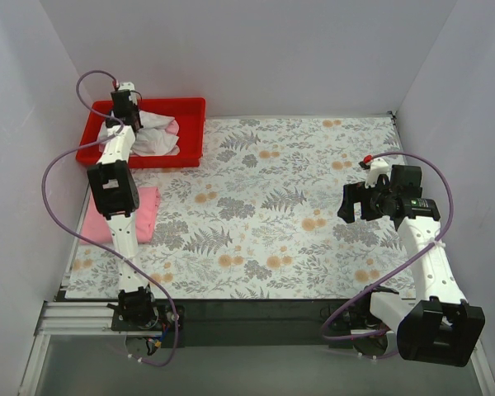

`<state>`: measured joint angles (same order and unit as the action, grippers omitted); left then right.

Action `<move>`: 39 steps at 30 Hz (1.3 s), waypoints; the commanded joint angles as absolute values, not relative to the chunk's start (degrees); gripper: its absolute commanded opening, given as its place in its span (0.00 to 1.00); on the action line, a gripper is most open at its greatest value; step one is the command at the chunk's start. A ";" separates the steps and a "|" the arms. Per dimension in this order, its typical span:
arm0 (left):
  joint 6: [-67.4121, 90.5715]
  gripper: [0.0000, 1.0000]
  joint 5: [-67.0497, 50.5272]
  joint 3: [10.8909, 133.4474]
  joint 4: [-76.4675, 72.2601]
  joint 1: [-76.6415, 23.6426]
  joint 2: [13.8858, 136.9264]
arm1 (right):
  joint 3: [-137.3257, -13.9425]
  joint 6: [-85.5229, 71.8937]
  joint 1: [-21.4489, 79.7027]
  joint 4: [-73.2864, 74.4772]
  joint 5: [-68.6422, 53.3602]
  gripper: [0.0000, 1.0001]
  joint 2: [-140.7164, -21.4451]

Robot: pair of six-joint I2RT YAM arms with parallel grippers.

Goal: Fold and stack the t-shirts
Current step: Grab the tshirt from the pile, then move the tshirt to the center of the board

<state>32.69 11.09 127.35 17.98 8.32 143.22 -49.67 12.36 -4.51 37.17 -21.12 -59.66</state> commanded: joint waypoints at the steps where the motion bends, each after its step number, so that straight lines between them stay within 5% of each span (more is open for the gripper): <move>1: 33.92 0.00 10.20 131.65 17.23 8.96 139.15 | -49.75 13.01 -4.92 36.83 -21.62 0.96 -60.03; 9: 38.85 0.00 -1.56 131.58 16.52 7.39 121.94 | -50.10 12.92 -5.18 36.83 -22.76 0.96 -59.24; 18: 43.06 0.00 -11.50 127.35 18.37 -6.22 104.87 | -50.62 12.57 -7.29 36.65 -25.30 0.96 -58.27; 24: 50.95 0.00 -18.80 129.63 18.46 -18.79 100.11 | -51.85 12.74 -10.63 37.09 -26.89 0.97 -56.52; 29: 58.53 0.00 -22.32 132.10 17.40 -19.78 99.23 | -52.21 13.09 -15.46 37.44 -31.28 0.97 -54.59; 35: 62.05 0.00 -26.36 112.05 15.30 -19.78 92.75 | -53.52 13.62 -18.63 37.70 -33.49 0.97 -53.35; 36: 62.22 0.09 -29.50 107.97 14.77 -19.69 91.59 | -53.96 14.15 -18.63 38.05 -32.70 0.97 -53.44; 37: 62.14 0.51 -31.71 103.23 14.07 -19.69 90.28 | -54.40 14.50 -18.63 38.40 -32.52 0.97 -53.70; 39: 60.12 0.83 -32.52 90.44 15.29 -19.25 86.24 | -56.07 15.55 -18.72 39.90 -33.57 0.98 -54.58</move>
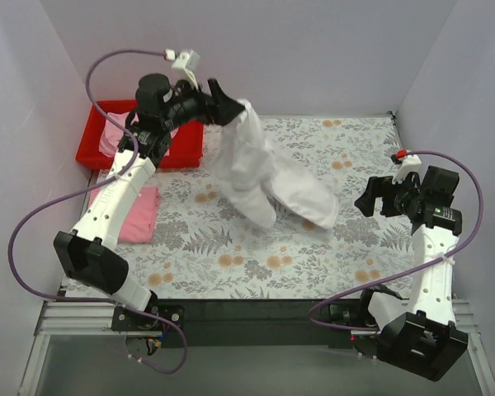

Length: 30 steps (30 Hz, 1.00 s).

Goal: Fold and stack the t-shirts
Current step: Move the tshirt to the center of the board, then flatten the tshirt out

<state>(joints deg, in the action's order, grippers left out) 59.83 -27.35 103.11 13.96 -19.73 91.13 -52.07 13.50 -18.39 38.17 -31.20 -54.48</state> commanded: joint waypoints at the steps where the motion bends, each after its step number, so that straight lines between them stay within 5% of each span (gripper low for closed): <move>1: 59.68 0.88 -33.91 86.18 16.08 -17.25 84.74 | -56.68 17.30 -18.63 40.69 -34.18 0.98 -55.19; 6: 54.11 0.90 -46.84 72.08 20.09 -5.46 81.74 | -60.11 25.39 -18.20 49.03 -35.25 0.98 -62.92; 14: 33.15 0.85 -40.46 65.31 36.99 -13.26 82.08 | -57.31 33.65 -3.27 52.21 -23.66 0.83 -71.63; 22: 31.99 0.74 -32.78 58.54 37.79 -20.82 86.57 | -52.74 35.16 4.64 49.66 -15.66 0.69 -74.97; 30: 33.84 0.68 -32.52 57.92 36.48 -23.73 88.24 | -47.90 38.32 11.51 44.66 -9.15 0.44 -78.75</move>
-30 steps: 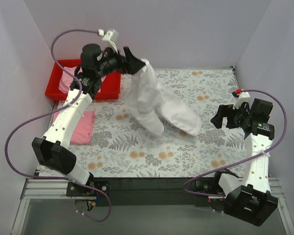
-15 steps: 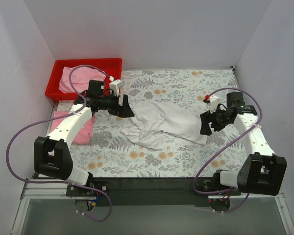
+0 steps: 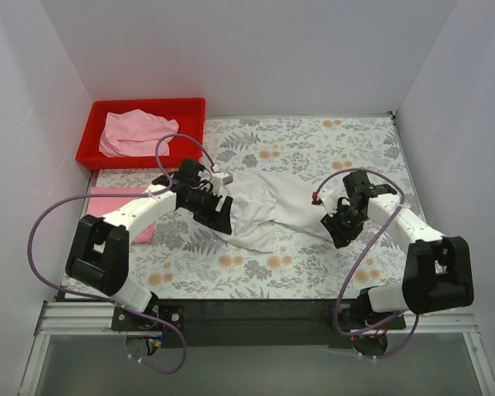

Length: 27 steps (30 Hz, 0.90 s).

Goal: Fold and stack the t-shirts
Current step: Flatten the tshirt out

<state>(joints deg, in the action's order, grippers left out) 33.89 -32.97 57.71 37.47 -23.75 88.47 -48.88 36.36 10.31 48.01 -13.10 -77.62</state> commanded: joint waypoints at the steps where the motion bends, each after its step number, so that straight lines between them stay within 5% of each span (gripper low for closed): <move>1: 33.92 0.68 -32.61 58.01 36.47 -23.82 88.33 | -47.90 38.41 12.04 44.04 -8.71 0.43 -79.27; 8: 34.54 0.73 -30.07 57.40 35.78 -23.91 90.43 | -46.50 38.94 13.80 38.85 -5.10 0.43 -84.72; 10: 34.54 0.73 -28.14 57.04 34.90 -23.91 92.18 | -45.36 39.02 13.89 36.75 -3.70 0.36 -85.60; 14: 34.80 0.72 -23.04 56.95 34.72 -23.91 96.15 | -43.86 39.81 13.80 35.25 -0.27 0.02 -85.34; 19: 35.86 0.67 -14.95 57.04 32.26 -23.91 99.84 | -44.47 40.78 13.36 36.30 2.90 0.01 -80.44; 27: 31.03 0.04 -11.60 62.05 36.29 -19.96 100.64 | -50.62 43.50 8.01 41.39 2.46 0.01 -73.57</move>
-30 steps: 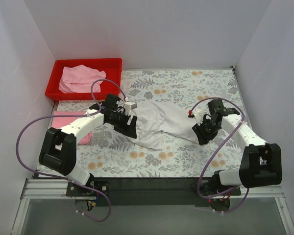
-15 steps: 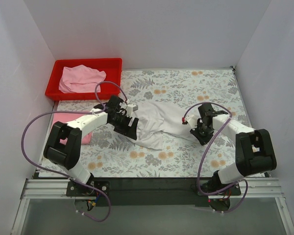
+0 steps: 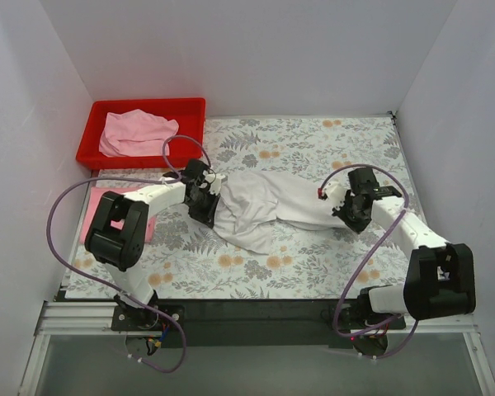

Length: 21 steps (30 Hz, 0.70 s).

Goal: Fold and stack the t-shirts
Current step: Flatten the tshirt out

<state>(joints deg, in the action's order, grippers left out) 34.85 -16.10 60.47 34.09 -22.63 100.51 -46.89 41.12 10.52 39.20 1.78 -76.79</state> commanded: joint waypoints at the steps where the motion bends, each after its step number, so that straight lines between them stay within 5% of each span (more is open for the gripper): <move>1: 30.24 0.01 -10.99 63.18 36.73 -18.99 99.50 | -50.62 44.38 7.30 41.66 2.55 0.01 -72.09; 10: 24.26 0.00 -10.54 73.29 40.16 -8.44 103.45 | -49.57 49.31 -1.32 42.45 0.79 0.01 -71.10; 12: 24.70 0.09 -14.14 74.97 41.91 -8.44 103.27 | -49.83 48.96 -1.32 42.89 -1.30 0.01 -70.84; 13: 24.78 0.28 -15.89 75.41 42.79 -8.44 102.84 | -50.10 48.96 -1.32 43.15 -2.01 0.01 -70.40; 15: 23.91 0.42 -22.72 74.28 44.47 -8.44 99.16 | -50.10 48.78 -1.32 43.94 -3.78 0.01 -69.70; 21: 18.72 0.47 -27.69 65.67 45.00 -13.17 87.11 | -49.92 47.99 -1.32 44.38 -5.62 0.01 -69.17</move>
